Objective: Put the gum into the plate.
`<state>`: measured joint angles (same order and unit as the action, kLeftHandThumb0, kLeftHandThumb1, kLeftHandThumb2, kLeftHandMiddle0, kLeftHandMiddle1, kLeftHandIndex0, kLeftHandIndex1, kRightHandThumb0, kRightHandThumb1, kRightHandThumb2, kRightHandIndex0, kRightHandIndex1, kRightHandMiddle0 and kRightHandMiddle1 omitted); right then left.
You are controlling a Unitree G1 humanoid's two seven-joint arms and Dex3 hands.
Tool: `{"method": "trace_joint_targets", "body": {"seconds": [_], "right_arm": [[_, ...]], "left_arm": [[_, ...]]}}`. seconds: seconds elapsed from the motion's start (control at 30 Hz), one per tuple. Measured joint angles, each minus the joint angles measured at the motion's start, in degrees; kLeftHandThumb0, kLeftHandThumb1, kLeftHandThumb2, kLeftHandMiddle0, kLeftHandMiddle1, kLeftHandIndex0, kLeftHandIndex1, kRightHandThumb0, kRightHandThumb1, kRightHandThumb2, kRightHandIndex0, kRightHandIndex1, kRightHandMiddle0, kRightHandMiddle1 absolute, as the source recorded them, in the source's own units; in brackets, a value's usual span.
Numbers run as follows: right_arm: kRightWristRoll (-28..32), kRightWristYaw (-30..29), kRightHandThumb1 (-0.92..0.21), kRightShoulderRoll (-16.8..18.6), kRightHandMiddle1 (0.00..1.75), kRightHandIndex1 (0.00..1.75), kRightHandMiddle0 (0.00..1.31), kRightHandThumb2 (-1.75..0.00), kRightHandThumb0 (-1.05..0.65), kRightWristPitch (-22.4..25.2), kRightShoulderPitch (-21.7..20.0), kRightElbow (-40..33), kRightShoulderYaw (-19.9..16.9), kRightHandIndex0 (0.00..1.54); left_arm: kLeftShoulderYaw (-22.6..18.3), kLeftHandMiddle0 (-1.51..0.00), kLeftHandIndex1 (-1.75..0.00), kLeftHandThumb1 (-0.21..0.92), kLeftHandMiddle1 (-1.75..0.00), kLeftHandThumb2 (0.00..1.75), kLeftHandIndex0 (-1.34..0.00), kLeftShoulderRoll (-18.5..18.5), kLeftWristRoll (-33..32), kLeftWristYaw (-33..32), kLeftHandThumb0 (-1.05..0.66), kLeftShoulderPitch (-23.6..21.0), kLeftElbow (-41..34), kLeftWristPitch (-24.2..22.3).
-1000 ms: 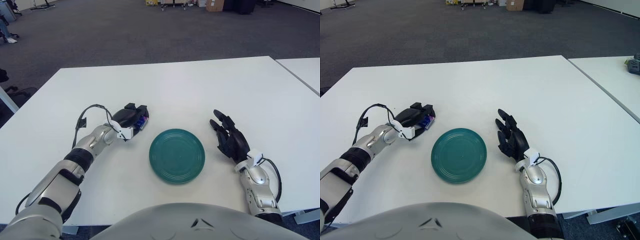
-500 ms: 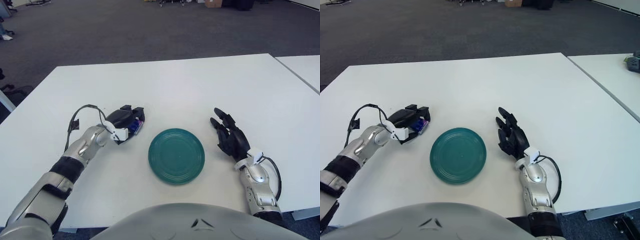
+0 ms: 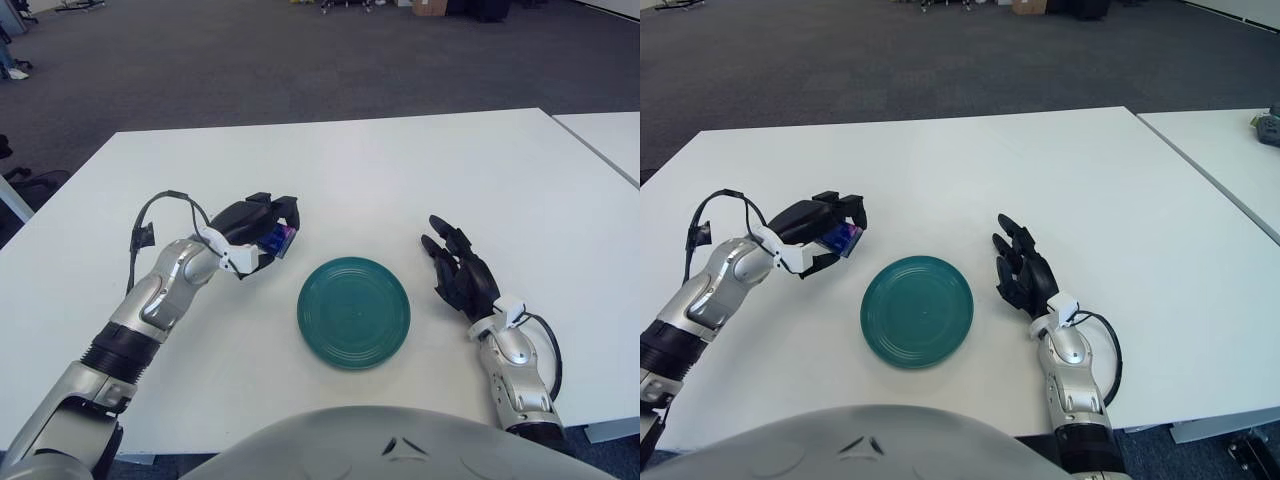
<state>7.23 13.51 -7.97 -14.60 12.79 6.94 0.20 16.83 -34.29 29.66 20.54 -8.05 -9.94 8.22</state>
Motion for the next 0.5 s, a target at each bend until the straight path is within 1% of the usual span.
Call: {"method": "trace_joint_targets", "body": {"seconds": [0.1,0.3,0.5], "right_arm": [[0.0,-0.1,-0.92,0.1,0.36,0.01,0.00,-0.71,-0.72,-0.1,0.0,0.1,0.1,0.25],[0.0,-0.3,-0.92,0.2,0.37,0.01,0.00,-0.70,-0.73,-0.1,0.1,0.1,0.2,0.27],[-0.1,-1.1,-0.92,0.8,0.41,0.03,0.00,-0.69,-0.77,-0.3,0.2,0.0,0.2,0.31]], "left_arm": [[0.3,-0.81,-1.75,0.10,-1.60,1.52,-0.56,0.7,-0.2,1.7,0.00,0.6,-3.2,-0.3],[1.4,-0.82,-1.75,0.10,-1.58,1.52,-0.57,2.2,-0.2,4.5,0.00,1.7,-6.1,-1.6],[3.0,-0.82,-1.75,0.10,-1.58,1.52,-0.57,3.1,-0.8,6.0,0.00,2.3,-6.6,-0.2]]}}
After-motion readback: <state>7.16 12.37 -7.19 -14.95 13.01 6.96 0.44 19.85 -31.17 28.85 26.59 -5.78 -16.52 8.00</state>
